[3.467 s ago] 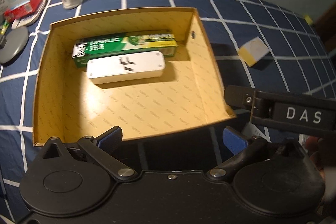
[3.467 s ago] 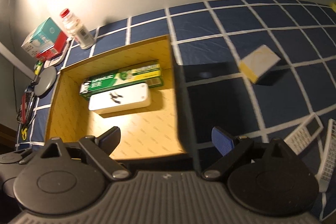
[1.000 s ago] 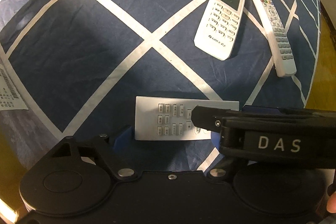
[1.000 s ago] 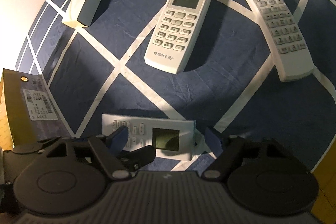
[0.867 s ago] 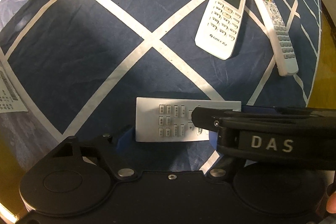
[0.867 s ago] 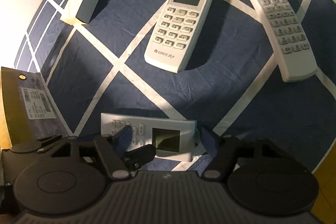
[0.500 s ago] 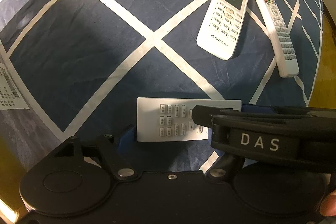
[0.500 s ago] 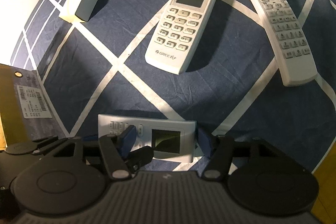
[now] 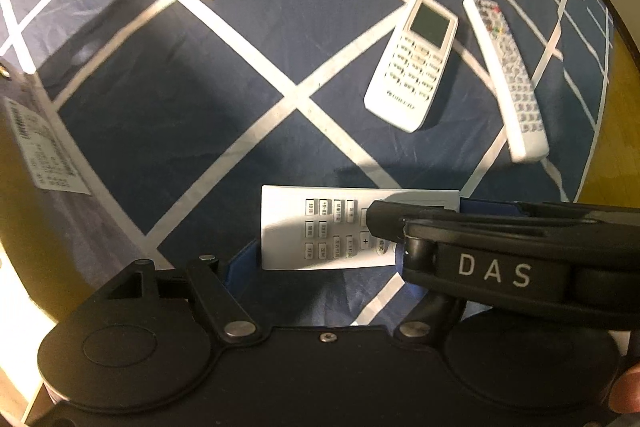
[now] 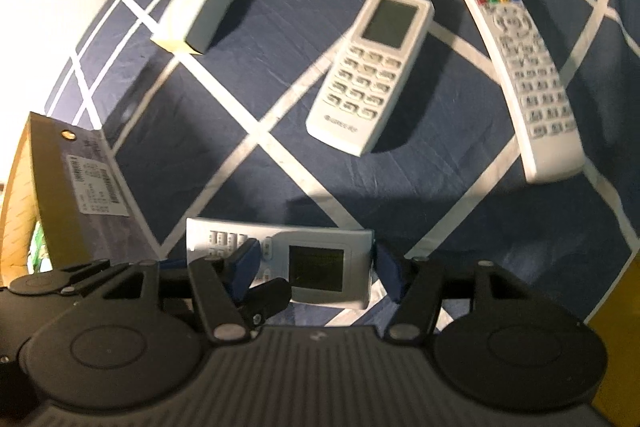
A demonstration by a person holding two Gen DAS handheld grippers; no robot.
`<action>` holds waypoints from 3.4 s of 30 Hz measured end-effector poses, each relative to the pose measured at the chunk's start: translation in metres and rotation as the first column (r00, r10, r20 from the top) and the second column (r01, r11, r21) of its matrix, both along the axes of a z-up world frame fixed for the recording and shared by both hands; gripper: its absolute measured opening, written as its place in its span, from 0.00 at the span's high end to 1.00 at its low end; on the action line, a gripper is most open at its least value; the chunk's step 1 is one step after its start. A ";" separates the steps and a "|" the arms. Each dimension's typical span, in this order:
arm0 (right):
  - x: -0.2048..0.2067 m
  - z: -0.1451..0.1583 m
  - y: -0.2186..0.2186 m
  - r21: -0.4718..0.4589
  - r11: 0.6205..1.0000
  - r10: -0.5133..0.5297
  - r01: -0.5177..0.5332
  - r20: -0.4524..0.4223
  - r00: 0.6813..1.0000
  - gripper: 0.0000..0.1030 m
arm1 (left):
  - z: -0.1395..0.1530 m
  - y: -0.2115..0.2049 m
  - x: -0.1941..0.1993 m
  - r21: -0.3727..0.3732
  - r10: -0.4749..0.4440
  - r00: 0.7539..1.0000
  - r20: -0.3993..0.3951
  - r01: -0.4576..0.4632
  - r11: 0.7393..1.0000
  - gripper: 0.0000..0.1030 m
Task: Organize objects
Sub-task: 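Lift the held remote with both grippers and carry it over the box, then lower the remote into the box beside the white plate and open both grippers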
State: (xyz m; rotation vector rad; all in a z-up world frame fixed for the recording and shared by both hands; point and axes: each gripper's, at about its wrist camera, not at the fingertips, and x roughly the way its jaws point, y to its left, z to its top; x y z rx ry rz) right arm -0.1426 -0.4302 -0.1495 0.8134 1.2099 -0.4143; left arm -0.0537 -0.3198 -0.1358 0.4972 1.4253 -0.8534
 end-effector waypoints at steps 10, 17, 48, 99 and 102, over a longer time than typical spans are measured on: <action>0.005 0.048 0.001 -0.043 0.995 0.090 -0.087 0.084 0.992 0.40 | 0.048 0.008 -0.007 -0.045 0.090 0.993 0.081 -0.087 0.995 0.30; 0.019 0.076 0.012 -0.073 0.980 0.192 -0.184 0.126 0.973 0.40 | 0.075 0.025 -0.002 -0.077 0.190 0.974 0.123 -0.181 0.980 0.30; 0.133 0.112 0.202 -0.126 0.758 0.651 -0.639 0.176 0.738 0.40 | 0.109 0.225 0.055 -0.128 0.657 0.735 0.165 -0.645 0.753 0.30; 0.252 -0.013 0.263 0.025 0.692 0.722 -0.722 -0.033 0.691 0.40 | -0.018 0.286 0.163 0.031 0.715 0.697 -0.051 -0.715 0.699 0.29; 0.249 -0.011 0.263 0.017 0.692 0.722 -0.721 -0.030 0.692 0.40 | -0.015 0.287 0.160 0.028 0.716 0.697 -0.041 -0.715 0.698 0.29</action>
